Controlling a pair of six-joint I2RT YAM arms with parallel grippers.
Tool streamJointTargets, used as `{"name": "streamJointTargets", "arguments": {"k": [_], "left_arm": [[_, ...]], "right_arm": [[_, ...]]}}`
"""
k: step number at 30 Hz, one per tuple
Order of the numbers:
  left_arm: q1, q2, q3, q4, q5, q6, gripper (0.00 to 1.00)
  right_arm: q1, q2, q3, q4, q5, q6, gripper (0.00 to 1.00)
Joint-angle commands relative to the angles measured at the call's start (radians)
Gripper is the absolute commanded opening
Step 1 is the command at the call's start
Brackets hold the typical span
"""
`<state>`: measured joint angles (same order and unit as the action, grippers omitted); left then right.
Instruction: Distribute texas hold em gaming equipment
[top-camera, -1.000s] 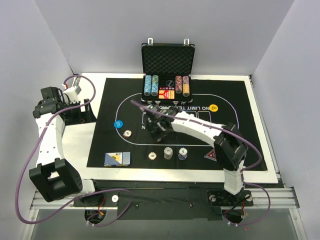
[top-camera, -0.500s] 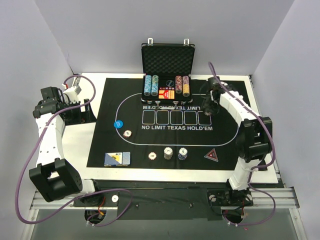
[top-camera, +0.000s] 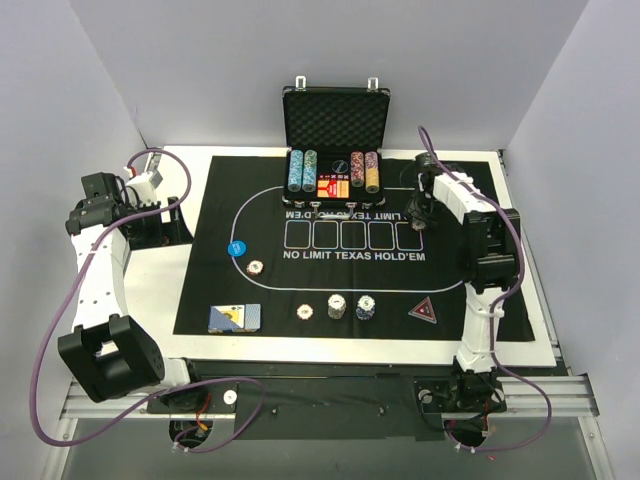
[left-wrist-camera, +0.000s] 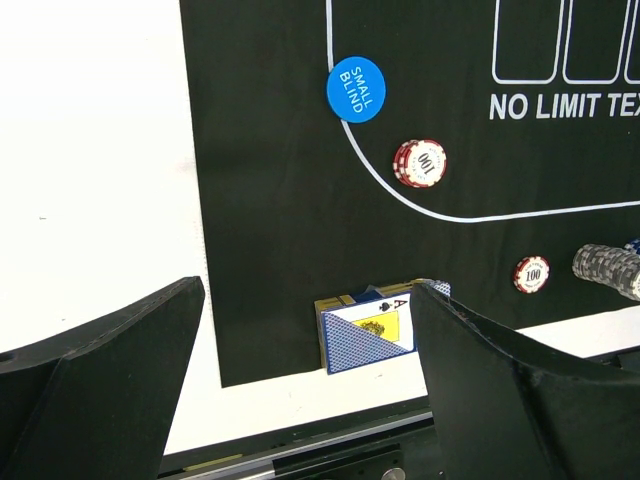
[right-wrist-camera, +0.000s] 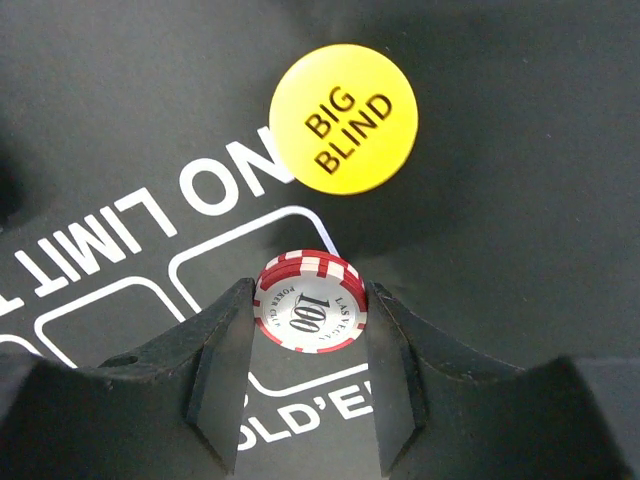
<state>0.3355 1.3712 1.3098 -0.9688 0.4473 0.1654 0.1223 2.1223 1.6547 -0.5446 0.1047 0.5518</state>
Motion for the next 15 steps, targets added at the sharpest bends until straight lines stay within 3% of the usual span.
{"name": "streamJointTargets", "arguments": {"k": [1, 5, 10, 15], "left_arm": [[0.007, 0.002, 0.051, 0.015, 0.022, 0.003, 0.96], [0.007, 0.003, 0.051, 0.013, 0.022, 0.003, 0.96], [0.008, 0.005, 0.051, 0.015, 0.025, -0.004, 0.96], [0.008, 0.002, 0.051, 0.013, 0.03, -0.009, 0.96]], "right_arm": [[0.004, 0.036, 0.083, -0.043, 0.009, 0.019, 0.39], [0.002, 0.067, 0.096, -0.051, 0.009, 0.019, 0.44], [0.007, 0.074, 0.094, -0.051, -0.01, 0.02, 0.6], [0.045, -0.027, 0.073, -0.045, -0.016, 0.019, 0.63]]}}
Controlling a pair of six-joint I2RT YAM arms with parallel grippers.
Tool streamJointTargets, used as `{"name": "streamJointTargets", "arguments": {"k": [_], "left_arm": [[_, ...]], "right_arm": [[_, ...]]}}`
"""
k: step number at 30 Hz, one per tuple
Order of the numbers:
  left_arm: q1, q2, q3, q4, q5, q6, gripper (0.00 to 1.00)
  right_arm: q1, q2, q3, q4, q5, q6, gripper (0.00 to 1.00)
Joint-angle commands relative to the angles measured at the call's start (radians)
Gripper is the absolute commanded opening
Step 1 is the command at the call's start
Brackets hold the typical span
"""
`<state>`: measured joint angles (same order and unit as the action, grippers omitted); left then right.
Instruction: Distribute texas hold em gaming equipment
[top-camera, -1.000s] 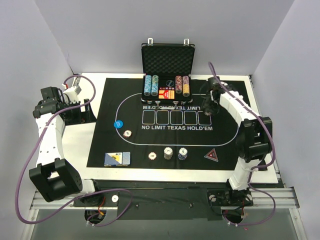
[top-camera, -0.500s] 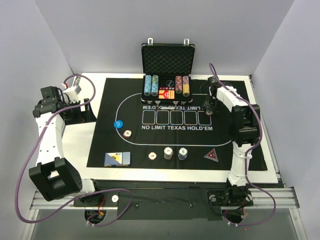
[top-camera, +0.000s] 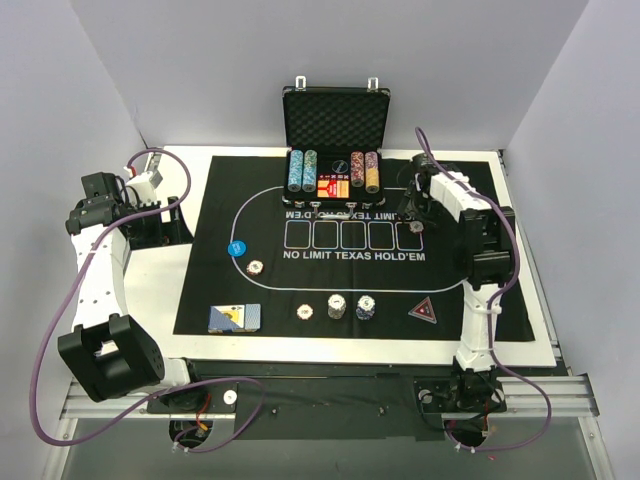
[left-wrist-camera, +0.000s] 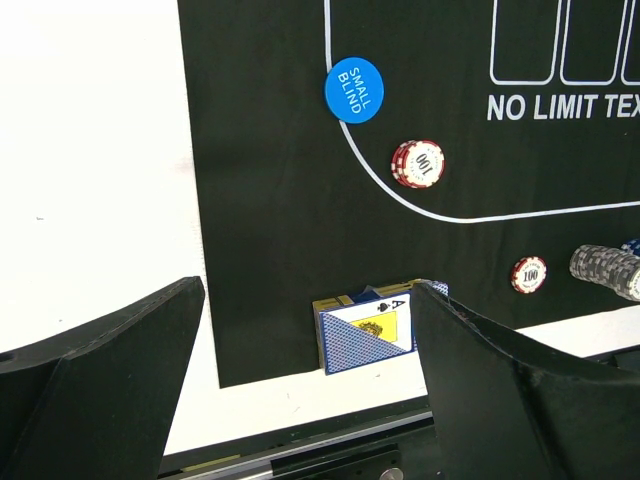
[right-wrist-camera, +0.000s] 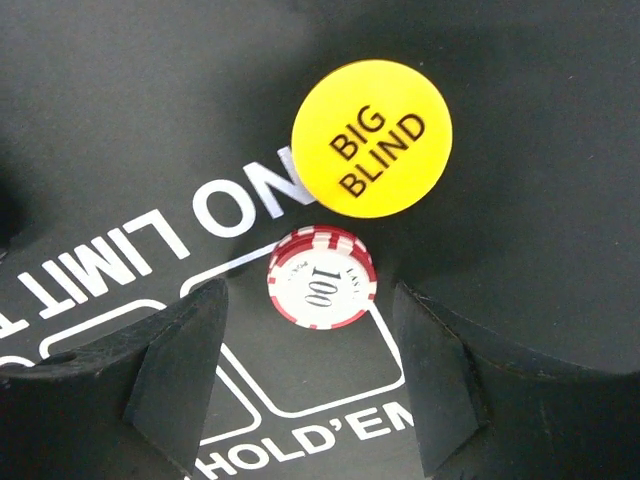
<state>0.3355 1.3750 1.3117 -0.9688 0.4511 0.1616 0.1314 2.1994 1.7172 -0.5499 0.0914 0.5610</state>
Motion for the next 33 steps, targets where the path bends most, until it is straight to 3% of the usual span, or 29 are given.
{"name": "streamJointTargets", "arguments": {"k": [1, 7, 12, 21, 33], "left_arm": [[0.005, -0.007, 0.047, 0.015, 0.024, -0.005, 0.96], [0.007, -0.017, 0.04, 0.012, 0.031, -0.007, 0.96], [0.007, -0.021, 0.04, 0.007, 0.04, -0.007, 0.96], [0.008, -0.033, 0.032, 0.002, 0.031, -0.004, 0.96], [0.007, -0.036, 0.049, -0.002, 0.029, 0.001, 0.96]], "right_arm": [[0.046, -0.125, 0.001, -0.038, 0.004, 0.005, 0.63], [0.221, -0.346, -0.066, -0.047, 0.064, -0.027, 0.66], [0.448, -0.429, -0.16, -0.019, -0.045, -0.105, 0.7], [0.766, -0.322, -0.188, 0.001, -0.127, -0.185, 0.71], [0.875, -0.21, -0.182, -0.002, -0.125, -0.176, 0.71]]}}
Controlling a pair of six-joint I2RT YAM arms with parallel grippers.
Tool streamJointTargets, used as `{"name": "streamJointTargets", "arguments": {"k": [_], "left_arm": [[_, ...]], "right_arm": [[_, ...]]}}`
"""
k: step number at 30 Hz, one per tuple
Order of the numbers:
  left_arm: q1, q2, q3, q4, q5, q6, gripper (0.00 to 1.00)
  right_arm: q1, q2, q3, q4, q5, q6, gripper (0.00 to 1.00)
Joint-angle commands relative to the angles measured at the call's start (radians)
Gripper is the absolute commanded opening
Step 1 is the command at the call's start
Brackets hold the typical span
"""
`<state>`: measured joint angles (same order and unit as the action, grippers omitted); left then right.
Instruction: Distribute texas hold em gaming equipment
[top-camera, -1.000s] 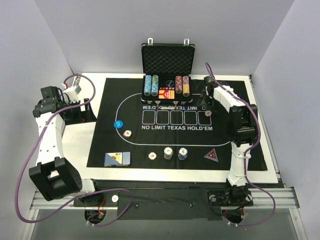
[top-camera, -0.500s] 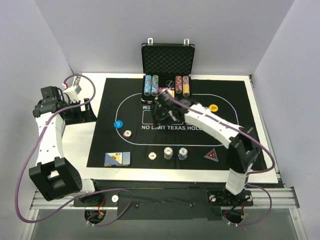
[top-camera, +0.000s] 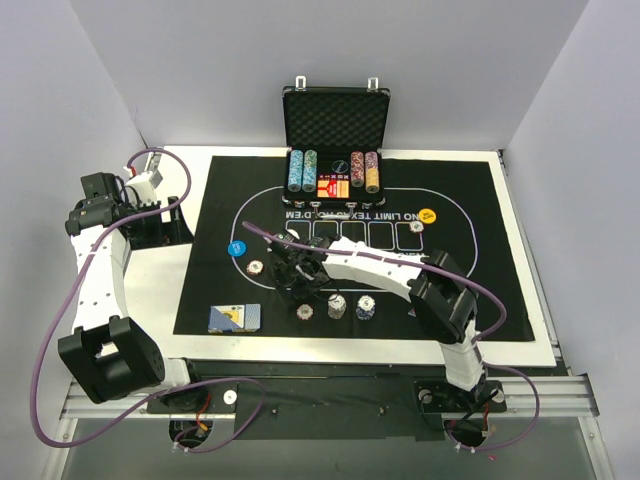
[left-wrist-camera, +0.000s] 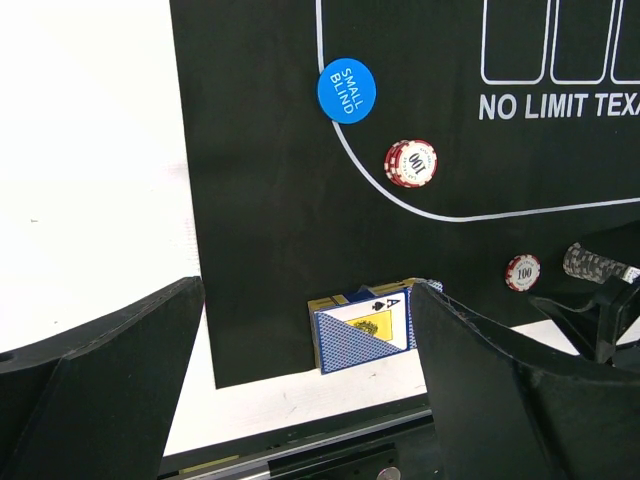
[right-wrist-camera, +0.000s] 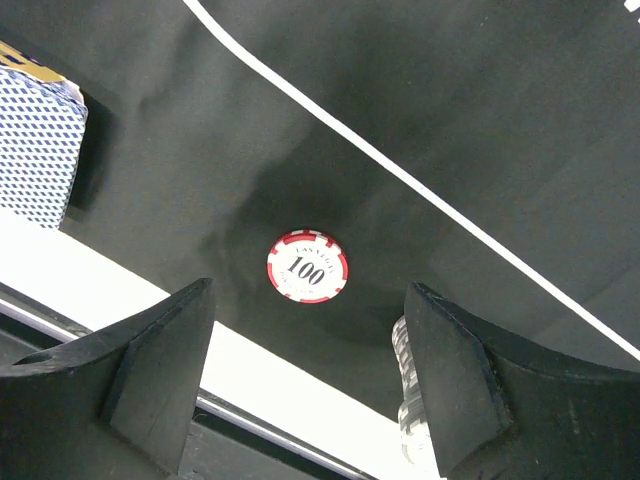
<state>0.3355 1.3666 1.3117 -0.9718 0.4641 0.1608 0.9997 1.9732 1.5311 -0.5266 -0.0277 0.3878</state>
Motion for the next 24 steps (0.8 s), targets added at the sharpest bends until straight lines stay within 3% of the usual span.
{"name": "streamJointTargets", "arguments": {"k": [1, 24], "left_arm": [[0.007, -0.026, 0.049, -0.001, 0.015, 0.002, 0.96], [0.008, -0.023, 0.055, 0.001, -0.004, 0.003, 0.96]], "right_arm": [[0.01, 0.019, 0.001, -0.026, -0.008, -0.003, 0.71], [0.03, 0.093, -0.084, 0.022, -0.046, -0.007, 0.6]]}}
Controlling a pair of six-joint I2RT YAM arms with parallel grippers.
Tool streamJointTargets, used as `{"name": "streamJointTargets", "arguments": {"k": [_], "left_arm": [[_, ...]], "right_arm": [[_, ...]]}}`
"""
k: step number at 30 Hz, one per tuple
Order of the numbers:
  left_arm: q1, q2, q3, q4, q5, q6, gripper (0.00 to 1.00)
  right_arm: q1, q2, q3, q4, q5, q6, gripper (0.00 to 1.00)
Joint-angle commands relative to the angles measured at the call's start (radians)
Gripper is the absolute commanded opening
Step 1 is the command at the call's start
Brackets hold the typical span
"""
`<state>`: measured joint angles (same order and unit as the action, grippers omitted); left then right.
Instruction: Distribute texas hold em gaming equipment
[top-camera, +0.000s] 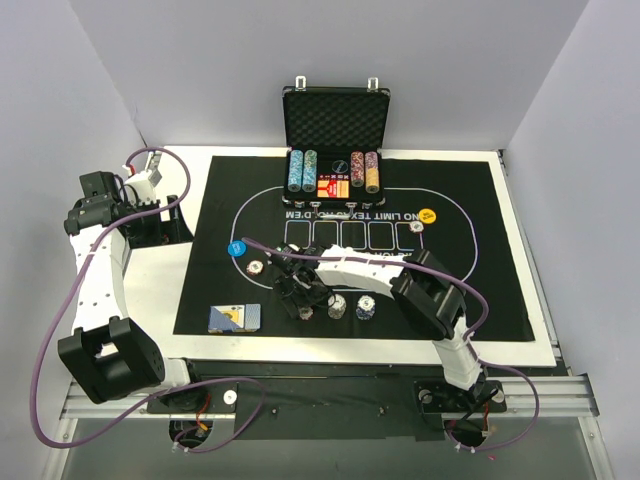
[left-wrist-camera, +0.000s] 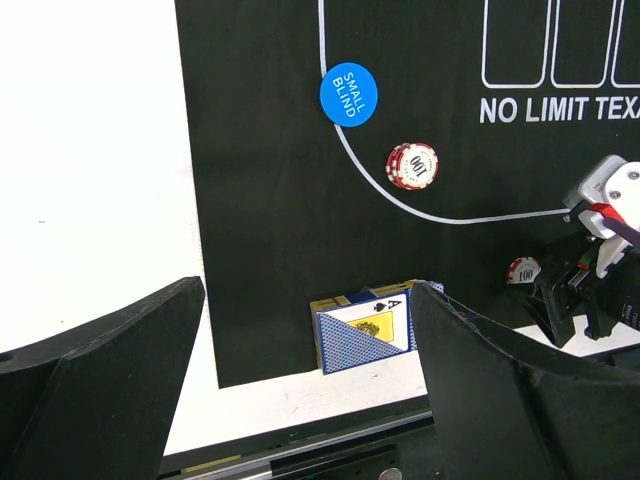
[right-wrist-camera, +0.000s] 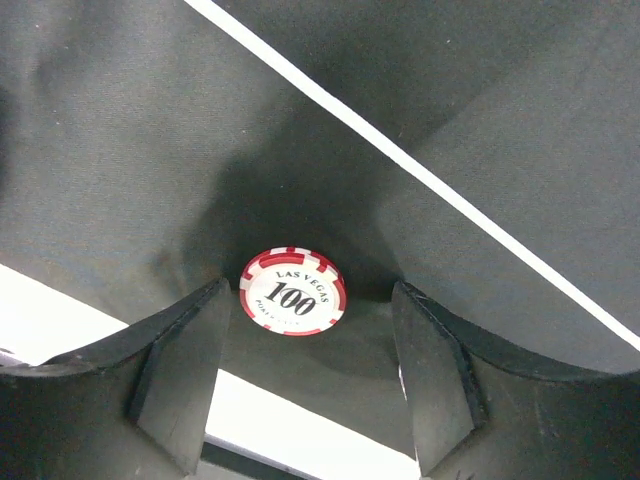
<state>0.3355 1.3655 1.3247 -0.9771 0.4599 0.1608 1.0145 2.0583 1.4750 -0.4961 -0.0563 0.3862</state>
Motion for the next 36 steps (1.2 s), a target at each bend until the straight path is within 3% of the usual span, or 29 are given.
{"name": "streamJointTargets", "arguments": {"k": [1, 6, 20, 36], "left_arm": [[0.01, -0.023, 0.041, 0.008, -0.003, 0.003, 0.96], [0.008, -0.023, 0.038, 0.011, -0.004, 0.002, 0.96], [0.011, -0.037, 0.031, 0.012, -0.015, 0.008, 0.96], [0.023, -0.043, 0.025, 0.009, -0.015, 0.025, 0.96]], "right_arm": [[0.018, 0.008, -0.03, -0.01, -0.016, -0.006, 0.59], [0.027, 0.003, -0.047, -0.022, -0.002, -0.009, 0.53], [0.081, 0.02, -0.018, -0.088, 0.049, -0.043, 0.52], [0.067, 0.072, 0.005, -0.079, 0.053, -0.058, 0.39]]}}
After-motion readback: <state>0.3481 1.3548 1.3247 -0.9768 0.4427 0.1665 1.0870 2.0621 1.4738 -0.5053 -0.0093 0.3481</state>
